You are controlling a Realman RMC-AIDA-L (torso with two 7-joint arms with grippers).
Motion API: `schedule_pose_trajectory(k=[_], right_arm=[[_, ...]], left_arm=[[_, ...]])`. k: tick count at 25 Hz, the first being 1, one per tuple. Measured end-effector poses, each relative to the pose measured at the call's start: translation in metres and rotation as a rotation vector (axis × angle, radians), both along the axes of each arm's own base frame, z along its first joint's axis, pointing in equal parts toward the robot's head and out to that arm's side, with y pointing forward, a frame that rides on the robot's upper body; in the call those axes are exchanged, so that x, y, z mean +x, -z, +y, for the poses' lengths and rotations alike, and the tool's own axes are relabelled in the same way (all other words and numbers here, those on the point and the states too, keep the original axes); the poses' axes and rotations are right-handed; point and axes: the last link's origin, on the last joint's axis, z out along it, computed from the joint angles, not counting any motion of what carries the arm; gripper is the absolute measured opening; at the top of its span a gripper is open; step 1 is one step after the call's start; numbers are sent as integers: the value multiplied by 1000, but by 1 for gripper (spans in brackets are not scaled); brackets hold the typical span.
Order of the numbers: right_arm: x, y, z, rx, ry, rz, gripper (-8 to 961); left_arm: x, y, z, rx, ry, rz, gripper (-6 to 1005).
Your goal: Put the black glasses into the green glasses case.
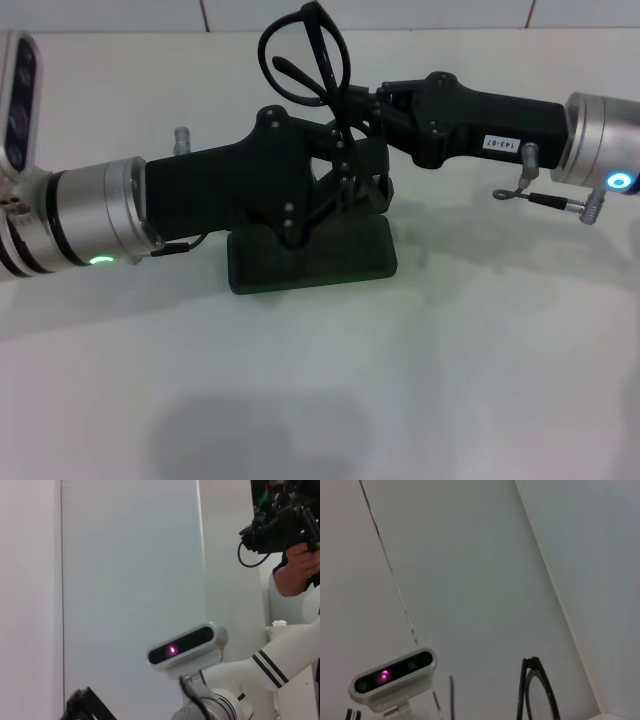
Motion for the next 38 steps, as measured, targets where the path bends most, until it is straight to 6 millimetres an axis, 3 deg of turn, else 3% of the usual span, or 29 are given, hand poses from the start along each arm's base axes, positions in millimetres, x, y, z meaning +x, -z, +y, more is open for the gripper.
schedule_pose_trajectory(k=[28,38], right_arm=[[2,-2,-11,-15,-58,10,50],[11,-4,-3,53,-10,-12,50]], left_arm=[[0,-4,2,3,-11,-10,6],[0,-5,-4,-18,16,-25,6]])
